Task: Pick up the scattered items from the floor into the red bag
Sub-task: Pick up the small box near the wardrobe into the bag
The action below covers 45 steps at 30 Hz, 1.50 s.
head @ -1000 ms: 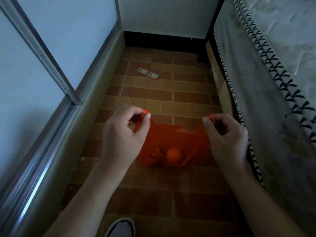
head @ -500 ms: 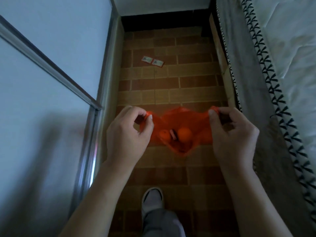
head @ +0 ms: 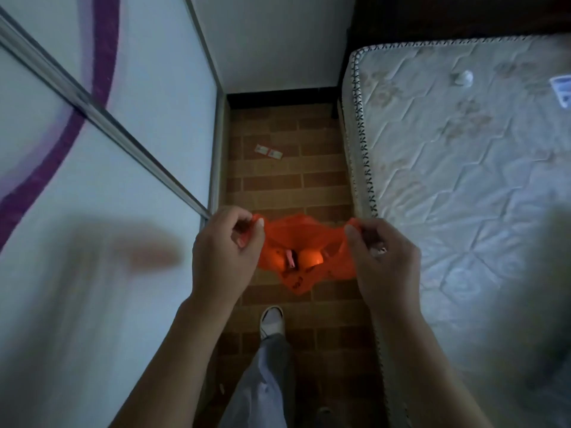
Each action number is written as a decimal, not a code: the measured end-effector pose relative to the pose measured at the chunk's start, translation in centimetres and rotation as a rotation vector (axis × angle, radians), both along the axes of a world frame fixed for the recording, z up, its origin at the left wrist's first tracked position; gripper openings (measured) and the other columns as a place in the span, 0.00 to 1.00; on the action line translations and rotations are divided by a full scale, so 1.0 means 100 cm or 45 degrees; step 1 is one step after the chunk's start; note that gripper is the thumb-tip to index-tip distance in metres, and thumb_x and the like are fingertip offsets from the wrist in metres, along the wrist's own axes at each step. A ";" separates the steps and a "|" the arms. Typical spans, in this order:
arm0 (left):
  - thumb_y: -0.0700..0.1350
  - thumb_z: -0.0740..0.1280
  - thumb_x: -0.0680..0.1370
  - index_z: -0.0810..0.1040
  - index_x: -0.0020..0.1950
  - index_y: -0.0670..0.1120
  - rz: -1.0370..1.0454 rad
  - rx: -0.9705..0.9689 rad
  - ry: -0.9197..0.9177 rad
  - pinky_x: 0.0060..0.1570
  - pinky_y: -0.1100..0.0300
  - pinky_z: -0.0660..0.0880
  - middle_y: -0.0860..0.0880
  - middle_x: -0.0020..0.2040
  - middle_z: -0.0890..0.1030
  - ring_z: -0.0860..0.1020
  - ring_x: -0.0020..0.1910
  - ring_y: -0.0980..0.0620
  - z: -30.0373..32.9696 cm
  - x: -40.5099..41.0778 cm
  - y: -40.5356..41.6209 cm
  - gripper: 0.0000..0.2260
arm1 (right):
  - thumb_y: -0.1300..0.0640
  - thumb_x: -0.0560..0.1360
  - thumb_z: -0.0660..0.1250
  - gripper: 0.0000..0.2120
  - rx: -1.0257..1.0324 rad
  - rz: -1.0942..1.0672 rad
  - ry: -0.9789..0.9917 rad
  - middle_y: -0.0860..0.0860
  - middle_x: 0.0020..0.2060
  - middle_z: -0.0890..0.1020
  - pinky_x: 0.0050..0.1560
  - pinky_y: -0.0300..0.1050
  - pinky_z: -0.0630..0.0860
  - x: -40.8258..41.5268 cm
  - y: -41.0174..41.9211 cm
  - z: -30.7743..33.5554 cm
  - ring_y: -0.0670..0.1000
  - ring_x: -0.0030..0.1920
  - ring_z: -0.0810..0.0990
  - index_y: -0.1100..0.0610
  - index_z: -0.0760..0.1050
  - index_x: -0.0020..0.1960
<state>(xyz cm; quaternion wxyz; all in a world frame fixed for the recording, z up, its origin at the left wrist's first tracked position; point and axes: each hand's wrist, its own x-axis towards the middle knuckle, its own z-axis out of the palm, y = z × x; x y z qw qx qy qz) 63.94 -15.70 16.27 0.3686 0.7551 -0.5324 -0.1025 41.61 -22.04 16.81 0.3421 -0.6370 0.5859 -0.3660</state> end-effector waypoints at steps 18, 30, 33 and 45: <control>0.46 0.73 0.80 0.81 0.48 0.48 -0.229 -0.241 0.022 0.43 0.63 0.79 0.52 0.42 0.83 0.81 0.41 0.56 0.269 -0.117 0.095 0.03 | 0.55 0.79 0.72 0.03 -0.368 -0.052 0.171 0.44 0.38 0.83 0.43 0.49 0.81 -0.107 0.116 0.268 0.45 0.39 0.81 0.53 0.83 0.49; 0.45 0.72 0.79 0.81 0.45 0.49 -0.270 -0.338 0.067 0.42 0.55 0.82 0.53 0.39 0.82 0.80 0.41 0.60 0.311 -0.149 0.083 0.04 | 0.59 0.78 0.73 0.04 -0.418 -0.182 0.089 0.40 0.34 0.82 0.39 0.34 0.75 -0.152 0.126 0.315 0.43 0.37 0.82 0.52 0.83 0.45; 0.45 0.73 0.79 0.81 0.44 0.49 -0.284 -0.320 0.077 0.41 0.54 0.82 0.54 0.39 0.82 0.80 0.40 0.60 0.310 -0.150 0.068 0.04 | 0.58 0.78 0.73 0.04 -0.384 -0.209 0.086 0.40 0.34 0.82 0.38 0.29 0.72 -0.153 0.116 0.315 0.42 0.37 0.81 0.52 0.83 0.44; 0.45 0.72 0.80 0.80 0.44 0.50 -0.349 -0.255 0.147 0.40 0.54 0.82 0.56 0.38 0.81 0.80 0.39 0.59 0.316 -0.082 -0.031 0.05 | 0.59 0.78 0.73 0.04 -0.282 -0.253 0.059 0.42 0.34 0.82 0.38 0.31 0.74 -0.083 0.019 0.318 0.43 0.36 0.82 0.52 0.84 0.45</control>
